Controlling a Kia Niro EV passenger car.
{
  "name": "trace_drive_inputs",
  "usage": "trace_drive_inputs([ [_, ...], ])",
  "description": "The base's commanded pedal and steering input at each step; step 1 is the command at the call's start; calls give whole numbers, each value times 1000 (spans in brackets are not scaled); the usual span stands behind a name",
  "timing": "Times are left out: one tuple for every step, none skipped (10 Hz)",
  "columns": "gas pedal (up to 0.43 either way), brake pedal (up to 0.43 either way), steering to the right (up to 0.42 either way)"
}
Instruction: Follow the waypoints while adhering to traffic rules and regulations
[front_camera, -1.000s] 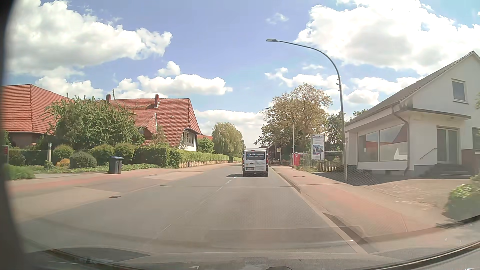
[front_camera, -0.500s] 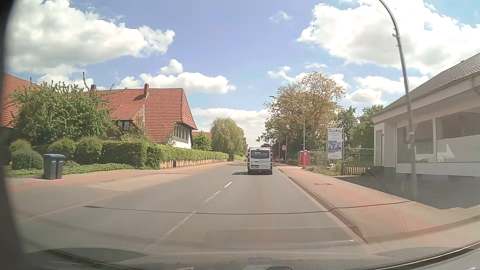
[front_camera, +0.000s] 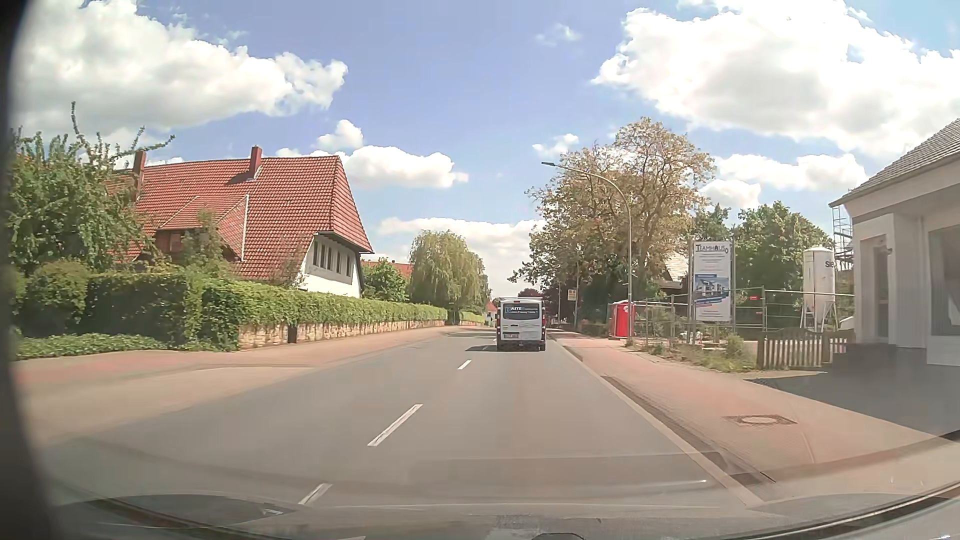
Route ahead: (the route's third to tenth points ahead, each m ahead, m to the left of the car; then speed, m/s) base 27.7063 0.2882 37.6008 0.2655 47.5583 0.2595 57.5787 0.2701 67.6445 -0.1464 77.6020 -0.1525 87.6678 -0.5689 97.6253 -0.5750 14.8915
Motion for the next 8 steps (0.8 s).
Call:
trace_drive_inputs([
  [268, 0, 6],
  [248, 0, 7],
  [240, 0, 10],
  [228, 0, 10],
  [228, 0, 10],
  [228, 0, 9],
  [228, 0, 9],
  [228, 0, 9],
])
